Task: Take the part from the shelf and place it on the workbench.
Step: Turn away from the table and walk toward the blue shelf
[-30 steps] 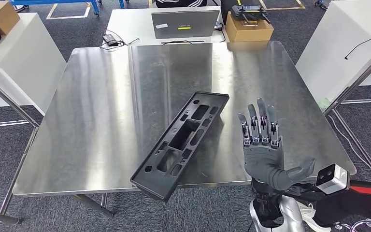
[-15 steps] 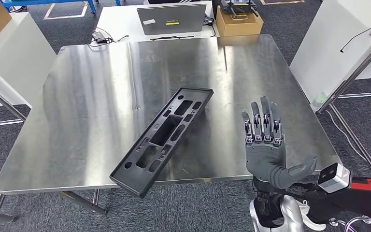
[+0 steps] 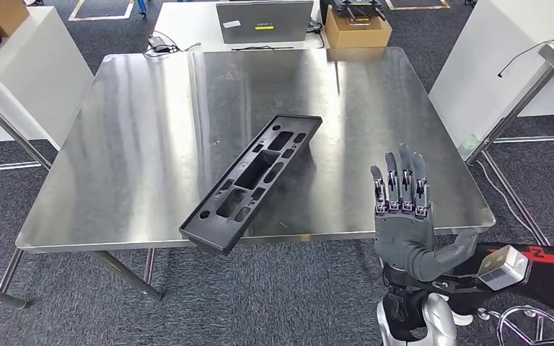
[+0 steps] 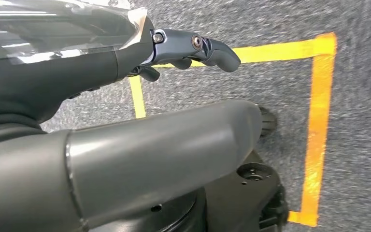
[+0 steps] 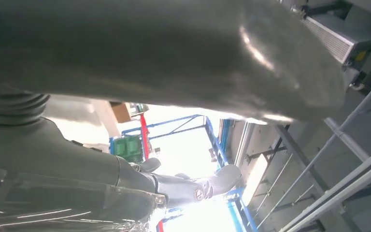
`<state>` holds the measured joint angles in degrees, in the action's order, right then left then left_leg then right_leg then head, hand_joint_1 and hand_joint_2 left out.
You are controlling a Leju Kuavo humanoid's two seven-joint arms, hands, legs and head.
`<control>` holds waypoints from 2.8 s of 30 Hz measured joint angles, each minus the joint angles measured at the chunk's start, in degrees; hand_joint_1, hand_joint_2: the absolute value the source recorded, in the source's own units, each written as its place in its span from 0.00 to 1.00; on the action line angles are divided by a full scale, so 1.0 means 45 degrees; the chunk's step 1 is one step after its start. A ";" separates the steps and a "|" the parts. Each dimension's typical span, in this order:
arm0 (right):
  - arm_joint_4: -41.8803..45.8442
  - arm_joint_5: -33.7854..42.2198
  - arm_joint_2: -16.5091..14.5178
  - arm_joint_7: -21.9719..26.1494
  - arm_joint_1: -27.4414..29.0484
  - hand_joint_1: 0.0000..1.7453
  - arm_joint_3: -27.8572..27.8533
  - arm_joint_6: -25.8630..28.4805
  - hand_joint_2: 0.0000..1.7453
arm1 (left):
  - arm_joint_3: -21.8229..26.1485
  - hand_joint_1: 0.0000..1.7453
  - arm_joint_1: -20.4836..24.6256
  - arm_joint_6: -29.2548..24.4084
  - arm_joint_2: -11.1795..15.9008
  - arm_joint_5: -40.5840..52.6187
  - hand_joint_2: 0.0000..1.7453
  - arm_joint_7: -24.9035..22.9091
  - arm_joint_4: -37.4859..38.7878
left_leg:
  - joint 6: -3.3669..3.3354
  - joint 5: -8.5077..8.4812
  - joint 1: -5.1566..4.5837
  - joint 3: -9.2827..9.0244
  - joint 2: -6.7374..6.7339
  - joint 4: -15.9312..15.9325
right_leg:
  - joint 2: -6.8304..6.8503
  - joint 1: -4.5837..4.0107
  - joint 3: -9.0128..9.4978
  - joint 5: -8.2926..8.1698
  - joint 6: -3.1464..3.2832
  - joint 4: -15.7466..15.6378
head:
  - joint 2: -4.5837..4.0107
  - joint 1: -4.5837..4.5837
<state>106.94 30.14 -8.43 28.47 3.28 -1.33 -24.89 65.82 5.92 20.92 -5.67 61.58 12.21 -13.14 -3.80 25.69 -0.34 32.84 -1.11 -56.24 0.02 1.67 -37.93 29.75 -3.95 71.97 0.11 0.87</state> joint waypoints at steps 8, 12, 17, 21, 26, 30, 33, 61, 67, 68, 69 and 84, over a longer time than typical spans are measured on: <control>-0.0044 -0.0322 -0.0012 -0.0004 -0.0032 0.00 -0.0328 0.0239 0.00 | 0.0231 0.00 -0.0012 0.0001 -0.0040 -0.0335 0.00 0.0090 -0.0015 | 0.0579 -0.0045 0.0119 0.0658 0.0090 -0.0690 | 0.0036 0.0029 0.2174 -0.0042 0.0418 -0.3408 | 0.0000 0.0032; -0.0067 -0.0370 -0.0044 -0.0004 -0.0035 0.00 -0.0385 0.0249 0.00 | 0.0236 0.00 -0.0013 0.0007 -0.0052 -0.0324 0.00 0.0120 -0.0015 | 0.0828 0.1995 0.0248 0.1501 0.0216 -0.3387 | 0.0077 0.0015 0.1773 -0.0466 0.0826 -0.3405 | 0.0000 0.0006; -0.0119 -0.0619 -0.0049 0.0019 -0.0027 0.00 -0.0536 0.0406 0.00 | 0.0236 0.00 0.0007 0.0006 -0.0049 -0.0284 0.00 0.0187 -0.0015 | 0.0817 0.1019 0.0367 -0.0321 0.0255 -0.1722 | 0.0062 0.0001 0.1317 -0.0887 0.0601 -0.3376 | 0.0000 0.0002; -0.0132 -0.0764 -0.0064 0.0101 0.0000 0.00 -0.0599 0.0454 0.00 | 0.0236 0.00 0.0022 0.0006 -0.0042 -0.0307 0.00 0.0180 -0.0015 | 0.0640 0.0908 0.0244 -0.1159 0.0351 -0.0144 | 0.0082 -0.0058 0.1157 -0.1194 0.0165 -0.3381 | 0.0000 0.0019; -0.0242 -0.0841 -0.0056 0.0227 0.0068 0.00 -0.0653 0.0432 0.00 | 0.0253 0.00 0.0025 0.0001 -0.0055 -0.0358 0.00 0.0182 -0.0019 | 0.0046 0.0347 0.0139 -0.0537 0.0195 0.0017 | 0.0054 -0.0063 0.0166 0.0335 0.0327 -0.1221 | 0.0000 0.0064; -0.0358 -0.0851 -0.0050 0.0246 0.0103 0.00 -0.0675 0.0432 0.00 | 0.0305 0.00 0.0022 0.0000 -0.0049 -0.0357 0.00 0.0180 -0.0017 | -0.0005 -0.0089 -0.0029 0.0008 0.0144 -0.0014 | 0.0053 -0.0126 0.0333 0.0688 0.0180 0.0001 | 0.0000 0.0074; -0.0386 -0.0882 -0.0052 0.0249 0.0081 0.00 -0.0675 0.0442 0.00 | 0.0319 0.00 0.0022 0.0000 -0.0074 -0.0357 0.00 0.0151 -0.0015 | 0.0069 -0.0353 -0.0138 0.0236 0.0142 -0.0066 | 0.0057 -0.0248 0.2189 0.0048 0.0194 -0.2715 | 0.0000 0.0072; -0.0420 -0.1197 -0.0383 -0.0165 -0.0143 0.00 -0.0815 0.0775 0.00 | 0.0449 0.00 0.0030 0.0000 0.0027 -0.0356 0.00 0.0069 -0.0021 | 0.0214 -0.0511 0.0182 0.0696 0.0257 -0.0273 | 0.0058 -0.0041 0.0574 0.0677 0.0171 -0.0257 | 0.0000 0.0133; -0.0421 -0.1256 -0.0402 -0.0194 -0.0188 0.00 -0.0876 0.0770 0.00 | 0.0506 0.00 0.0015 0.0000 -0.0013 -0.0442 0.00 0.0059 -0.0023 | 0.0559 -0.1164 0.0109 0.1061 0.0277 -0.0234 | 0.0026 -0.0217 0.2654 0.0230 0.0319 -0.3698 | 0.0000 0.0101; -0.0425 -0.1271 -0.0406 -0.0198 -0.0198 0.00 -0.0886 0.0763 0.00 | 0.0527 0.00 0.0006 0.0000 -0.0006 -0.0460 0.00 0.0050 -0.0023 | 0.0617 -0.1121 0.0132 0.1112 0.0283 -0.0271 | 0.0046 -0.0156 0.2580 0.0140 0.0410 -0.3692 | 0.0000 0.0096; -0.0430 -0.1294 -0.0412 -0.0202 -0.0212 0.00 -0.0895 0.0754 0.00 | 0.0542 0.00 -0.0003 0.0000 0.0000 -0.0469 0.00 0.0038 -0.0022 | 0.0678 -0.0852 0.0159 0.1202 0.0286 -0.0461 | 0.0068 -0.0099 0.2503 0.0034 0.0542 -0.3682 | 0.0000 0.0083; -0.0538 -0.1467 -0.0441 -0.0232 -0.0354 0.00 -0.0907 0.0686 0.00 | 0.0556 0.00 0.0043 0.0005 0.0001 -0.0488 0.00 -0.0016 -0.0021 | 0.0584 0.0561 0.0278 -0.0329 0.0320 -0.0502 | 0.0178 -0.0126 0.0708 -0.0922 0.0140 -0.2903 | 0.0000 0.0037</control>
<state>104.51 23.54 -10.41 27.43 1.68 -5.42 -21.81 68.32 6.11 20.94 -5.66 59.39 12.14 -13.23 -1.17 28.21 0.91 31.36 0.33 -58.50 0.82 1.10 -34.74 25.60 -3.32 58.90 0.11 1.04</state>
